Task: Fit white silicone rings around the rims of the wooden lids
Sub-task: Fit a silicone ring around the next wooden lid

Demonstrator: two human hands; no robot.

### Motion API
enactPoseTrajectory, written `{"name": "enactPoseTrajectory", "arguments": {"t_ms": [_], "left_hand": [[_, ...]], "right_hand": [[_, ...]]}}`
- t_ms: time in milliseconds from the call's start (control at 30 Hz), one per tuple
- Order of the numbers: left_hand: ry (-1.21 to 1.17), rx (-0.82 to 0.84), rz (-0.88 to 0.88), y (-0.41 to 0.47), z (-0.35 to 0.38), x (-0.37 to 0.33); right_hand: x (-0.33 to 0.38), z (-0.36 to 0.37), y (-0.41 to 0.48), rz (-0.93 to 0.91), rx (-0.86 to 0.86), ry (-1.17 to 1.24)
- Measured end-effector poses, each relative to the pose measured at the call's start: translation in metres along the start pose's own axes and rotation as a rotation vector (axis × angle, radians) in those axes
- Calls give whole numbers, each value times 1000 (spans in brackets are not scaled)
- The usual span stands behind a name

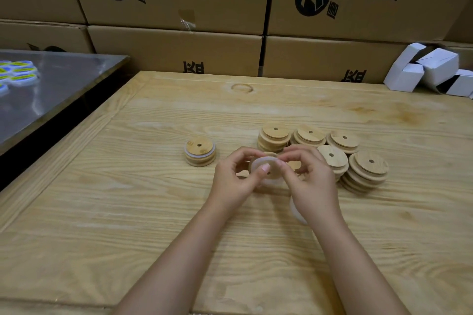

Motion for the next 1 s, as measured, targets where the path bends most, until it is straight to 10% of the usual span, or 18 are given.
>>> {"name": "enactPoseTrajectory", "arguments": {"t_ms": [1000], "left_hand": [[49, -141, -74, 1, -9, 6]], "right_hand": [[-17, -6, 8, 143, -1, 196]]}}
Point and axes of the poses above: each hand's wrist, its own y-axis towards the middle knuckle, its own z-axis out of the palm, x = y × z, the point moved 8 cm from there along y, towards the middle knuckle, and after that the axes turned 13 degrees about z, right-handed, at the moved point
